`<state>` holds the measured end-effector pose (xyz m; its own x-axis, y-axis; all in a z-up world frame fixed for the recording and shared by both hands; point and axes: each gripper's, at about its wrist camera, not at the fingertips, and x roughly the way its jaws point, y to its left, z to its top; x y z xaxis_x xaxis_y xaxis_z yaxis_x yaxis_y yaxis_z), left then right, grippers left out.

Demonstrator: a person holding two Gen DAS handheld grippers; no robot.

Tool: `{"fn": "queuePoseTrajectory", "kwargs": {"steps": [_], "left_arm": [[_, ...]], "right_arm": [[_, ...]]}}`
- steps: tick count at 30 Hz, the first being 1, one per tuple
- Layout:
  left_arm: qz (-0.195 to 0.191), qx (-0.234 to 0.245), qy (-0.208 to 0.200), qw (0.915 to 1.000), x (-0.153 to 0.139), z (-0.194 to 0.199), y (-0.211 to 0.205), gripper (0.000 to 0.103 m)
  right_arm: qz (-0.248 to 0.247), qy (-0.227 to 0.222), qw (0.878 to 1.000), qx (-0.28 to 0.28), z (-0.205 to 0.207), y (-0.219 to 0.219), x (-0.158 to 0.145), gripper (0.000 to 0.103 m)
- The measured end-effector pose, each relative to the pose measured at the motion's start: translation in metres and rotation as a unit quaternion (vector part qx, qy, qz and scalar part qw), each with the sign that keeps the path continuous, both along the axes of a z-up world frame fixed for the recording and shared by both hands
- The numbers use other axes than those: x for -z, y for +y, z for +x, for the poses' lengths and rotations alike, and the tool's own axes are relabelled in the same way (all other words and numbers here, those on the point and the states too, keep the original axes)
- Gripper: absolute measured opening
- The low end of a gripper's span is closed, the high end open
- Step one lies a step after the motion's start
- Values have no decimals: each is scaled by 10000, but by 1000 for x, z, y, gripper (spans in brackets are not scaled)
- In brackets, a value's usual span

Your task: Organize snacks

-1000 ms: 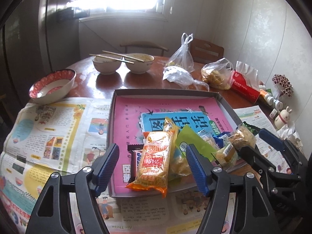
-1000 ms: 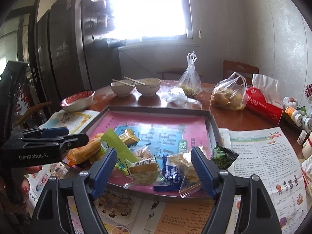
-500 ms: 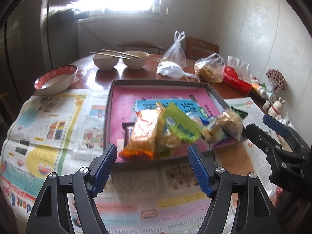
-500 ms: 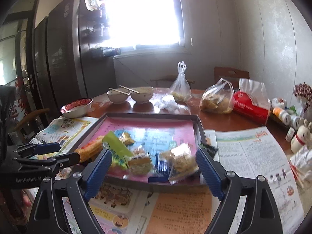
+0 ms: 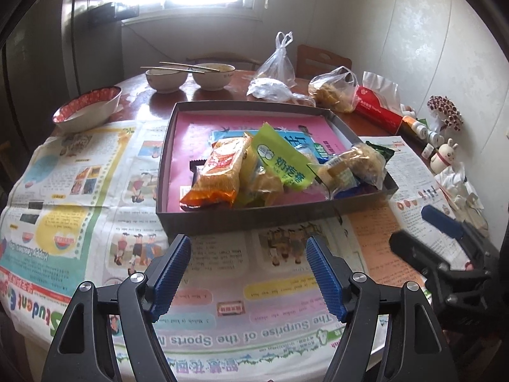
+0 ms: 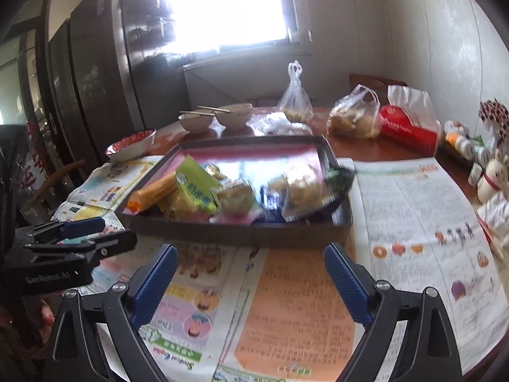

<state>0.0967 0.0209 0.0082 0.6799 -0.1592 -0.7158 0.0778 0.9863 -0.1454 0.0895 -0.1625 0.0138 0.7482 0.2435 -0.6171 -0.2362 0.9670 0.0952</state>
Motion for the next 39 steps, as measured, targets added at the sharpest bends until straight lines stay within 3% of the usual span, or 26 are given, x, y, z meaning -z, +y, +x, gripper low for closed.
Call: {"fn": "queuePoseTrajectory", "kwargs": {"steps": [15, 39], "left_arm": [[114, 55, -52, 9999, -2, -23, -5, 76], [184, 13, 2, 9998, -1, -29, -2, 76]], "right_arm": [[-32, -65, 9998, 158, -20, -4, -6, 94], [-126, -81, 9996, 245, -23, -4, -7, 95]]}}
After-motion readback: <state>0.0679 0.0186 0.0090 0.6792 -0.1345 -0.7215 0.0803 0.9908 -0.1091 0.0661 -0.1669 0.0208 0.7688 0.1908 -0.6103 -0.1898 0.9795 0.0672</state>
